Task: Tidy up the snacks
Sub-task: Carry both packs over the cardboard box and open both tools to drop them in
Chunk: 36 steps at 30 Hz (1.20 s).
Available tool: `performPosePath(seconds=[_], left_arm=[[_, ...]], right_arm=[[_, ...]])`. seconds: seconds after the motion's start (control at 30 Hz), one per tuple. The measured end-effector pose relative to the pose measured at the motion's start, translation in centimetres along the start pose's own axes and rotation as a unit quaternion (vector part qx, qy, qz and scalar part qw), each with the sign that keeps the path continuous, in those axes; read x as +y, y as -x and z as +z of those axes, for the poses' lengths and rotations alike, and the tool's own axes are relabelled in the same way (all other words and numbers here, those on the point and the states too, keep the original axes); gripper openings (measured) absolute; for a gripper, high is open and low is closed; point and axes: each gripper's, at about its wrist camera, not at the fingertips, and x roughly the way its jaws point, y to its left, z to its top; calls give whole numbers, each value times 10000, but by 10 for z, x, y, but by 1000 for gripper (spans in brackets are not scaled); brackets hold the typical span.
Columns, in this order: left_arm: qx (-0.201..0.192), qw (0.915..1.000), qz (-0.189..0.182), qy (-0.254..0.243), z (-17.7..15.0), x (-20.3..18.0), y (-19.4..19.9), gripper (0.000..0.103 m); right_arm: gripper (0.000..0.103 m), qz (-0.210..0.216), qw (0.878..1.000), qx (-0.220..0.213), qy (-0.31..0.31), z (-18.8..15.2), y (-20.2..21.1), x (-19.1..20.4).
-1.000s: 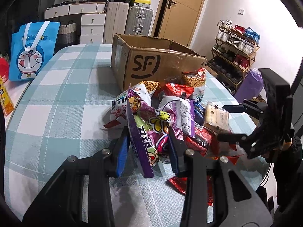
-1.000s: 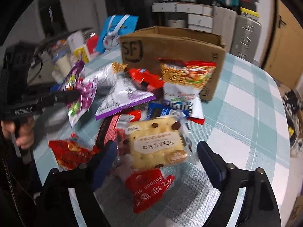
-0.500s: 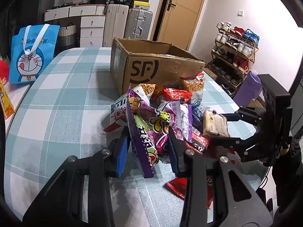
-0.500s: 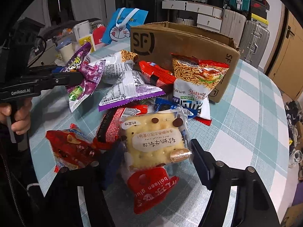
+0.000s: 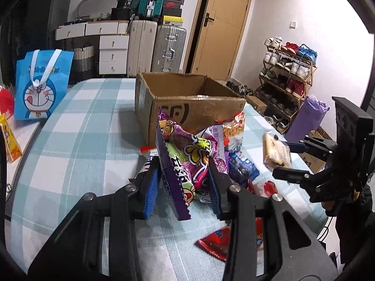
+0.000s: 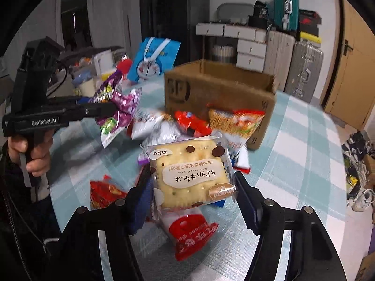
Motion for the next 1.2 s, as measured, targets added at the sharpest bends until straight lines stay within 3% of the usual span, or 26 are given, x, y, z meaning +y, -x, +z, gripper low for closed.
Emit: performPosePath(seconds=[0.43, 1.2], left_arm=[[-351, 9993, 106, -17, 39, -3, 7, 34], [-499, 9975, 492, -121, 132, 3, -73, 34]], right_arm=[[67, -349, 9951, -698, -604, 33, 27, -17], [68, -414, 9909, -773, -1023, 113, -30, -55]])
